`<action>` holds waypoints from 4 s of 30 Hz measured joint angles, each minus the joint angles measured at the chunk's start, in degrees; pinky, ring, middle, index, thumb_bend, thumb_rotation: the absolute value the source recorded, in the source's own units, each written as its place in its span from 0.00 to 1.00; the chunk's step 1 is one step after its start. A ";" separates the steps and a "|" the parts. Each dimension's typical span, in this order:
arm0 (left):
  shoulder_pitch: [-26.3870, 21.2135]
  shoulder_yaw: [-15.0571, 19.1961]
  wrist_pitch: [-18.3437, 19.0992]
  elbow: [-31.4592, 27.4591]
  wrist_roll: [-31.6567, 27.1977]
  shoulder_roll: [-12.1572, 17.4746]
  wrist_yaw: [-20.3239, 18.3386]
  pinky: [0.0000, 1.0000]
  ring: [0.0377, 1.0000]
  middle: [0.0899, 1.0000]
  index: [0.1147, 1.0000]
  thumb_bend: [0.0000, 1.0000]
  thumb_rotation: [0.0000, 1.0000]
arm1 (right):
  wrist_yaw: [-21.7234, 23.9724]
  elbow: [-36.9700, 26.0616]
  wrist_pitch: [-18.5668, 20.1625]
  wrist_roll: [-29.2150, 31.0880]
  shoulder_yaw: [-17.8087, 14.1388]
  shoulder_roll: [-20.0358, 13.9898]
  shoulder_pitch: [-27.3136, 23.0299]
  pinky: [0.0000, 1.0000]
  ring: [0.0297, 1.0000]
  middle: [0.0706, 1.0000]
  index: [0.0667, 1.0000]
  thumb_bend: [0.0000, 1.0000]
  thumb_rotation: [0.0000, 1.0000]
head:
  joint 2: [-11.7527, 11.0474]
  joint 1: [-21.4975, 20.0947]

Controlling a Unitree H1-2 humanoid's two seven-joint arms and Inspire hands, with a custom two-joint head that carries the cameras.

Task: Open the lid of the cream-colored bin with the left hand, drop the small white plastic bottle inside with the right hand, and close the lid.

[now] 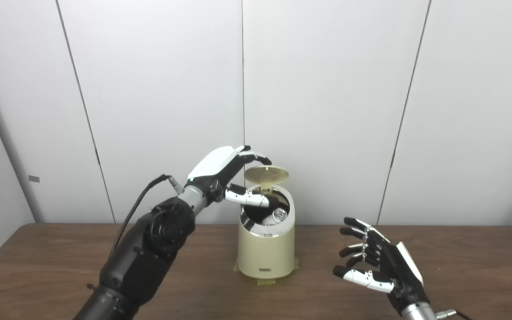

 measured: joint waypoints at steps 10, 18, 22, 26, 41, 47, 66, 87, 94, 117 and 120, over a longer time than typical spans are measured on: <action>1.23 0.00 0.06 -3.34 0.48 0.85 -3.13 1.00 0.99 0.81 0.75 1.00 0.52 | -0.05 0.54 -0.07 -0.21 0.00 -0.04 0.00 0.44 0.55 0.76 0.80 0.66 0.29 | 0.00 -0.09; 3.04 0.02 -0.30 -7.15 1.07 2.19 -4.96 1.00 1.00 0.82 0.77 1.00 0.54 | -1.03 0.56 -0.22 -1.48 0.27 0.19 0.00 0.44 0.54 0.75 0.79 0.64 0.23 | 0.44 -0.26; 4.31 -0.03 -0.43 -9.72 1.29 2.61 -5.53 1.00 1.00 0.82 0.76 1.00 0.57 | -1.36 0.62 -0.24 -1.68 0.33 0.37 -0.01 0.45 0.54 0.74 0.79 0.65 0.22 | 0.44 -0.35; 5.26 -0.10 -0.51 -10.93 1.31 2.60 -5.99 1.00 1.00 0.83 0.76 1.00 0.59 | -1.47 0.74 -0.70 -1.83 0.69 0.52 -0.01 0.44 0.54 0.74 0.78 0.65 0.24 | 0.53 -0.53; 6.86 -1.03 -0.90 -12.69 3.55 2.66 -7.74 0.98 1.00 0.79 0.77 1.00 0.54 | -1.95 0.78 -0.75 -2.25 0.87 0.52 -0.01 0.45 0.55 0.74 0.78 0.67 0.26 | 0.88 -0.35; 7.22 -2.42 -2.31 -12.27 7.46 2.75 -7.26 1.00 1.00 0.77 0.76 1.00 0.53 | -2.03 0.77 -0.74 -2.45 0.94 0.56 -0.01 0.46 0.55 0.74 0.78 0.67 0.23 | 1.14 -0.79; 9.21 -2.92 -4.47 -12.59 10.83 3.32 -7.27 1.00 0.97 0.76 0.75 1.00 0.53 | -2.20 0.12 -0.68 -2.29 0.93 0.62 0.58 0.44 0.54 0.74 0.79 0.65 0.24 | 2.28 -0.62; 8.85 -6.61 -2.55 -13.19 12.70 4.41 -9.51 1.00 1.00 0.78 0.76 1.00 0.55 | -1.88 -1.77 1.34 -1.74 0.75 0.45 0.90 0.47 0.56 0.75 0.78 0.66 0.24 | 3.69 -0.62; 8.65 -7.18 -2.46 -13.19 13.42 4.47 -9.11 1.00 0.99 0.77 0.76 1.00 0.55 | -1.53 -2.51 2.86 -1.50 0.63 0.38 0.93 0.45 0.55 0.76 0.79 0.64 0.26 | 3.69 -0.70; 27.14 15.37 -2.50 -23.10 -9.23 -6.43 8.91 0.78 0.86 0.84 0.86 0.83 0.35 | -1.55 -2.07 1.57 0.10 -0.70 0.25 1.58 0.49 0.56 0.77 0.80 0.69 0.31 | 3.60 0.35; 31.29 17.49 -0.44 -23.85 -14.91 -8.58 8.66 0.72 0.82 0.83 0.85 0.81 0.36 | -1.46 -1.60 0.63 1.22 -0.95 0.28 2.08 0.47 0.55 0.77 0.80 0.72 0.32 | 3.69 0.44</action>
